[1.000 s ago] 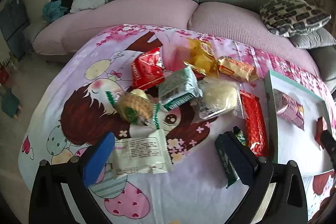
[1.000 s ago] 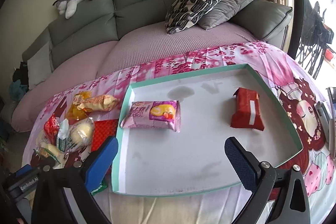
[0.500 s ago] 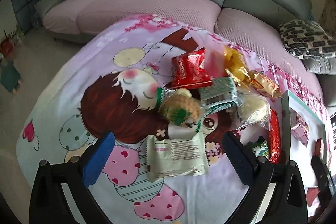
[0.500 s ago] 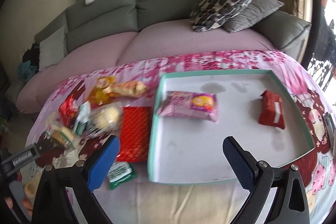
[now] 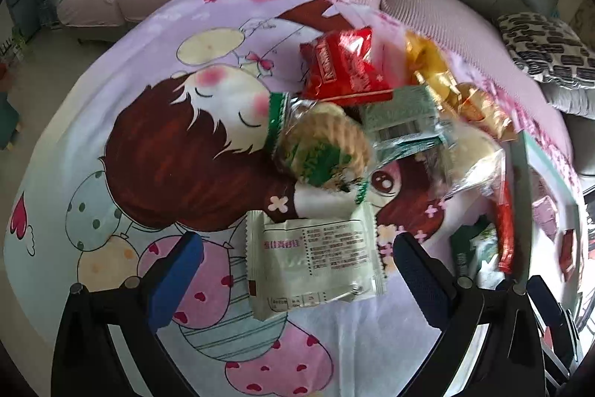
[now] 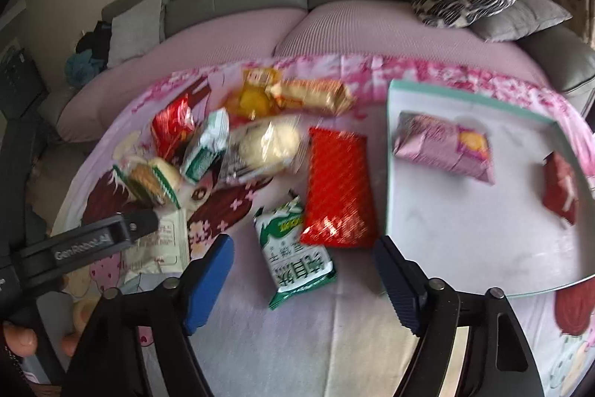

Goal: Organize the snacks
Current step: 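Grasp the white pastry pack with the left gripper while the right gripper grasps the green biscuit pack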

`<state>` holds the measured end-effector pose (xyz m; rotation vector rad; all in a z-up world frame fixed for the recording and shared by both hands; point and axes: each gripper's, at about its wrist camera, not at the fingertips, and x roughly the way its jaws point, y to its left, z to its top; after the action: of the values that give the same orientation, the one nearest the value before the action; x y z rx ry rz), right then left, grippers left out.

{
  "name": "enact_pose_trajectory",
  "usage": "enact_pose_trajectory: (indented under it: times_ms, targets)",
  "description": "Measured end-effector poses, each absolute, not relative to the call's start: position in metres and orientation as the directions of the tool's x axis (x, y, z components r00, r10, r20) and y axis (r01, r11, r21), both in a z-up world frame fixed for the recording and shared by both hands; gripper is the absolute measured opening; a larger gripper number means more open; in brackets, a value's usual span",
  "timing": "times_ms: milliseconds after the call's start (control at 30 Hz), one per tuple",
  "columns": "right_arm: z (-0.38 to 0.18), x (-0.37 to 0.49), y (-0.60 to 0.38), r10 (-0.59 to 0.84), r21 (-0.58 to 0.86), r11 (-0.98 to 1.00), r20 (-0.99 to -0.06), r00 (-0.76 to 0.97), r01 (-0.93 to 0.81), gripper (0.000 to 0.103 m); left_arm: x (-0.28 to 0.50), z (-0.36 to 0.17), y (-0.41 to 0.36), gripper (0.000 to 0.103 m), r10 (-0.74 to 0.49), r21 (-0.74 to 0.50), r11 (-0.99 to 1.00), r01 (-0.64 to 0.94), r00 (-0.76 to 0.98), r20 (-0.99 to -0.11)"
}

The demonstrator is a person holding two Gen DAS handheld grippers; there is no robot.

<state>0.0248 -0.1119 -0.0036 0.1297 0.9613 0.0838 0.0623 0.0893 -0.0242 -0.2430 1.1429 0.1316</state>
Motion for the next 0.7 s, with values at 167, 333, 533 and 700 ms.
enact_pose_trajectory:
  times_ms: [167, 333, 533, 700]
  targets:
    - [-0.018, 0.032, -0.105, 0.166, 0.17, 0.985, -0.83, 0.532, -0.043, 0.069, 0.067, -0.038, 0.093, 0.102, -0.015, -0.12, 0.961, -0.248, 0.387, -0.922]
    - [-0.027, 0.04, -0.101, 0.162, 0.165, 0.985, -0.842, 0.514, -0.041, 0.069, 0.072, -0.048, 0.089, 0.102, 0.009, -0.085, 0.969, -0.233, 0.374, -0.928]
    - [-0.034, 0.045, -0.103, 0.155, 0.165, 0.986, -0.849, 0.504, -0.026, 0.068, 0.077, -0.051, 0.078, 0.102, 0.022, -0.051, 0.98, -0.192, 0.357, -0.934]
    - [-0.029, 0.041, -0.099, 0.187, 0.182, 0.981, -0.841, 0.508, -0.061, 0.067, 0.078, -0.053, 0.066, 0.101, 0.002, -0.061, 0.984, -0.165, 0.359, -0.933]
